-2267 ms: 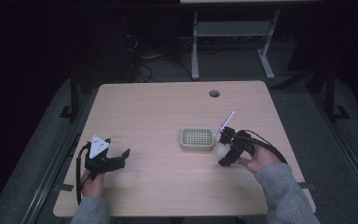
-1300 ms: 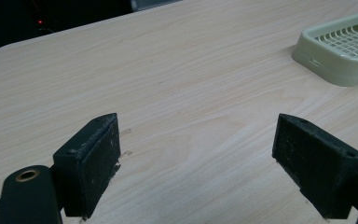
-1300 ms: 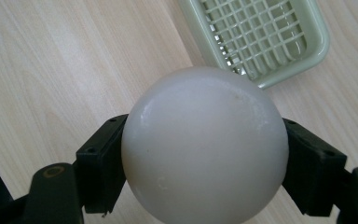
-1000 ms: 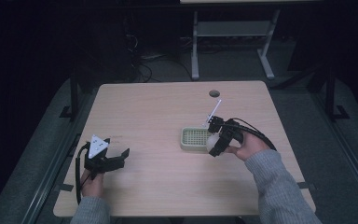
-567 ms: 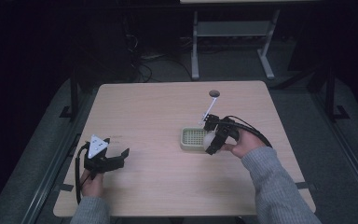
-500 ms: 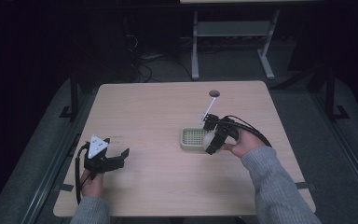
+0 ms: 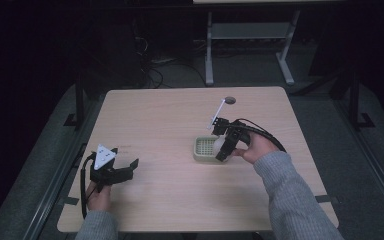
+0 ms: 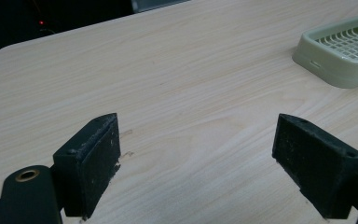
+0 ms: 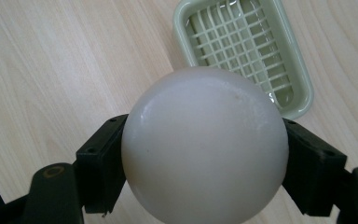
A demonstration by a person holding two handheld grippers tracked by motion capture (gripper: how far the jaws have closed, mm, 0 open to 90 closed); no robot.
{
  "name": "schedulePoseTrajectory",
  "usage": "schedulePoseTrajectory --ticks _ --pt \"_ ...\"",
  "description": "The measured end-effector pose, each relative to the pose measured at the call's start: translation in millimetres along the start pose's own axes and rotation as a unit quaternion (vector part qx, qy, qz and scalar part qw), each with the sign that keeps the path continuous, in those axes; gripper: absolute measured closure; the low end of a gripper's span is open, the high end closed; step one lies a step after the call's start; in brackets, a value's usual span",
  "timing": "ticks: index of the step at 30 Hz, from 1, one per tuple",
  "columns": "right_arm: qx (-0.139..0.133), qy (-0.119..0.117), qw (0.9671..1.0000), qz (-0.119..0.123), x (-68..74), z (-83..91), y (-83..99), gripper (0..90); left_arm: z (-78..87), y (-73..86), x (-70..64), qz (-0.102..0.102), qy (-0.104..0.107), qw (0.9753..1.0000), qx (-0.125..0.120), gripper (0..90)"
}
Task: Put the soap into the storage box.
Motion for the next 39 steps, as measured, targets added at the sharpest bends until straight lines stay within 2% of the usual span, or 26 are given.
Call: schedulePoseTrajectory --ticks 11,27,39 --pt "-0.001 -0.003 1.0000 0.007 -2.4 1.1 -11.8 23.6 0.4 -0.2 1.1 -0.001 -0.003 1.0000 -0.001 14.9" --pt "0.010 -0.008 0.9999 -0.001 -13.0 -4.2 -23.0 23.6 0.6 -0.6 1.9 0.002 -0.004 1.0000 -0.004 14.8" --pt "0.021 -0.013 0.9997 -0.010 -21.9 -17.2 -30.9 23.6 0.7 -0.6 1.9 0.001 -0.004 1.0000 -0.004 14.8"
Point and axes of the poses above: each handheld gripper's, and its own axes: z roughly backward along the jaws, y roughly out of its underside, x roughly to its left, the point moved 9 cm from there along -z, roughly forward along the jaws, and after that the axes turned 12 degrees about -y, right-handed, at the moved point
